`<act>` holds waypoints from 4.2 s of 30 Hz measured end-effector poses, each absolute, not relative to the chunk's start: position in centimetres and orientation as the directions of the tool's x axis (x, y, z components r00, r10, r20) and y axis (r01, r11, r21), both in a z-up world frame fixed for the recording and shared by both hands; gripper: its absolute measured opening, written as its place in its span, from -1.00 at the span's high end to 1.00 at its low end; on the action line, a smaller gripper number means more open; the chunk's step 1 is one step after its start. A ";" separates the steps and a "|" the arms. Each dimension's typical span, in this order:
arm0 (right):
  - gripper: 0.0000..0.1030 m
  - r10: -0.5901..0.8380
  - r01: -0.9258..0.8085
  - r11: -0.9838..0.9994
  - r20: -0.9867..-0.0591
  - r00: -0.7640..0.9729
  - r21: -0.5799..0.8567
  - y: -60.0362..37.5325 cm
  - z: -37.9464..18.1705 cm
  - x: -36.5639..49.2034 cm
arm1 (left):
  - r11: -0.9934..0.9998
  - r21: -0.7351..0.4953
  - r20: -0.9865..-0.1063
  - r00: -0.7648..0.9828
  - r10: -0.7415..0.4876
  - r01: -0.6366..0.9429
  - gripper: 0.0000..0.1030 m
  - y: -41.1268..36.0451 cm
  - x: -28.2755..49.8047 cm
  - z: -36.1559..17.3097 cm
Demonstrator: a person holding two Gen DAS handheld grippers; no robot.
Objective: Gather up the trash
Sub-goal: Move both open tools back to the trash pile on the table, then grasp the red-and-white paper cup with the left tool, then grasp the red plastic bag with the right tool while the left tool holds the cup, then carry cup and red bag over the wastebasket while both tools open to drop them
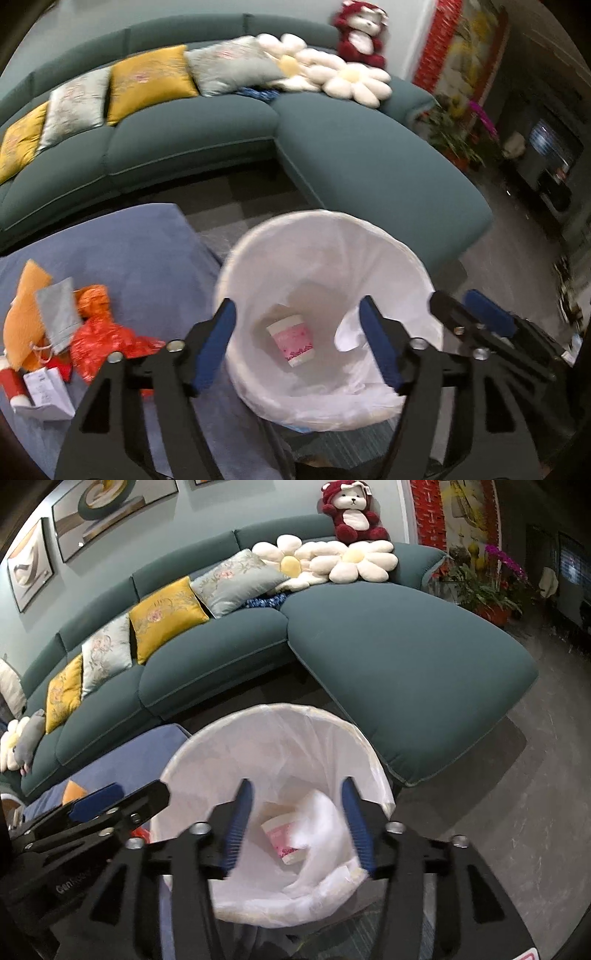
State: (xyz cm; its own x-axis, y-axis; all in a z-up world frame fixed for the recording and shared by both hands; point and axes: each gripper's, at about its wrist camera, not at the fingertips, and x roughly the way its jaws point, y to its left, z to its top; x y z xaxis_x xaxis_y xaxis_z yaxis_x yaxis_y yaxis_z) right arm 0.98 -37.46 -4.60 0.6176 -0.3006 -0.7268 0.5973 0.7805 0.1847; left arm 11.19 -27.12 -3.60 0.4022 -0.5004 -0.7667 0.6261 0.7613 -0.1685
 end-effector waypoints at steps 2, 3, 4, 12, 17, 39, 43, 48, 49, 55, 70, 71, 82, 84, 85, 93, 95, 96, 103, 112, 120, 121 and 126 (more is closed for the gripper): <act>-0.07 -0.304 0.588 0.788 -0.717 0.627 0.180 -36.9 -4.1 1.1 | 0.777 -0.158 -0.766 0.422 -0.486 0.609 -0.31 -26.0 11.5 -3.4; -0.07 -0.302 0.581 0.794 -0.713 0.632 0.179 -36.5 -3.8 1.2 | 0.788 -0.148 -0.766 0.434 -0.474 0.598 -0.31 -25.4 11.6 -3.3; -0.08 -0.301 0.577 0.797 -0.711 0.636 0.179 -36.2 -3.6 1.2 | 0.795 -0.139 -0.764 0.446 -0.466 0.591 -0.31 -24.8 11.7 -3.1; -0.18 -0.241 0.493 0.847 -0.683 0.690 0.198 -30.7 -1.4 2.9 | 0.868 -0.116 -0.746 0.534 -0.397 0.483 -0.49 -18.4 12.6 -1.8; -0.26 -0.191 0.425 0.884 -0.682 0.706 0.193 -25.9 -1.0 4.4 | 0.911 -0.072 -0.743 0.588 -0.320 0.405 -0.52 -13.1 13.1 -1.4; -0.33 -0.009 0.214 0.963 -0.778 0.628 0.161 -8.9 -6.2 11.6 | 1.000 0.024 -0.831 0.556 0.026 -0.012 -0.74 9.5 17.7 -7.8; -0.35 0.005 0.229 0.957 -0.797 0.603 0.179 -8.3 -7.5 13.1 | 0.999 0.028 -0.862 0.505 0.047 -0.046 -0.74 11.4 19.3 -10.2; -0.35 -0.001 0.239 0.956 -0.815 0.579 0.168 -7.8 -8.9 14.4 | 0.996 0.029 -0.887 0.457 0.066 -0.087 -0.74 12.7 21.3 -12.8; -0.35 -0.003 0.240 0.957 -0.818 0.576 0.165 -7.8 -9.0 14.6 | 0.995 0.029 -0.893 0.444 0.066 -0.091 -0.74 12.9 21.8 -13.4; -0.35 -0.011 0.253 0.955 -0.835 0.550 0.154 -7.8 -10.4 15.9 | 0.993 0.017 -0.912 0.405 0.062 -0.115 -0.74 13.8 23.8 -15.5; -0.35 0.005 0.220 0.965 -0.850 0.526 0.141 -6.1 -11.7 17.5 | 0.997 0.001 -0.916 0.400 0.030 -0.072 -0.17 13.0 24.0 -16.2; -0.35 0.003 0.220 0.966 -0.850 0.526 0.139 -6.1 -11.7 17.5 | 0.998 0.010 -0.911 0.411 0.036 -0.065 -0.17 12.9 23.8 -16.0; -0.36 -0.086 0.315 0.943 -0.838 0.539 0.106 -10.9 -11.6 17.2 | 0.998 -0.022 -0.874 0.485 0.007 -0.053 -0.17 11.8 21.6 -11.6; -0.36 -0.085 0.338 0.933 -0.841 0.535 0.121 -12.2 -11.9 17.4 | 0.999 -0.029 -0.865 0.501 -0.006 -0.038 -0.17 11.4 21.6 -10.7; -0.36 -0.077 0.349 0.927 -0.844 0.531 0.135 -12.8 -12.1 17.6 | 0.999 -0.038 -0.860 0.510 -0.018 -0.029 -0.17 10.8 21.7 -10.1; -0.36 -0.064 0.339 0.932 -0.857 0.511 0.132 -13.6 -14.1 19.9 | 0.996 -0.078 -0.844 0.530 -0.088 0.040 -0.17 7.5 22.1 -8.3; -0.36 -0.070 0.344 0.931 -0.863 0.500 0.124 -13.9 -14.9 20.2 | 0.995 -0.075 -0.844 0.528 -0.097 0.062 -0.17 6.5 22.1 -8.3; -0.36 -0.066 0.347 0.929 -0.867 0.494 0.127 -14.1 -15.3 20.3 | 0.995 -0.075 -0.844 0.526 -0.102 0.073 -0.17 6.0 22.0 -8.3; 0.41 -0.039 0.317 0.938 -0.867 0.496 0.139 -14.2 -16.3 19.9 | 0.989 -0.060 -0.852 0.509 -0.123 0.137 -0.17 3.0 21.4 -8.9; 0.94 0.018 0.292 0.931 -0.826 0.563 0.220 -15.2 -12.6 17.5 | 0.978 -0.039 -0.847 0.513 -0.142 0.206 -0.17 -0.6 19.6 -7.8; 0.93 -0.020 0.319 0.913 -0.751 0.660 0.256 -19.0 -6.8 14.0 | 0.958 -0.034 -0.823 0.536 -0.188 0.285 -0.17 -5.4 17.3 -5.4; 0.93 -0.028 0.323 0.911 -0.743 0.669 0.258 -19.5 -6.3 13.6 | 0.953 -0.031 -0.818 0.541 -0.197 0.302 -0.17 -6.3 16.8 -5.0; 0.93 -0.093 0.369 0.894 -0.702 0.706 0.254 -23.4 -3.4 10.5 | 0.923 -0.027 -0.804 0.540 -0.247 0.383 -0.17 -11.1 14.6 -3.7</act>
State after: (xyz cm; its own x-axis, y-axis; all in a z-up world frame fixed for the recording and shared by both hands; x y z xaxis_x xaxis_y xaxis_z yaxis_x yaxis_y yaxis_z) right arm 10.49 -23.38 -3.43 0.7064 -0.0927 -0.7018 0.3693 0.8941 0.2536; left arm 14.65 -11.07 -3.71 0.5403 -0.2475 -0.8042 0.3827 0.9235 -0.0270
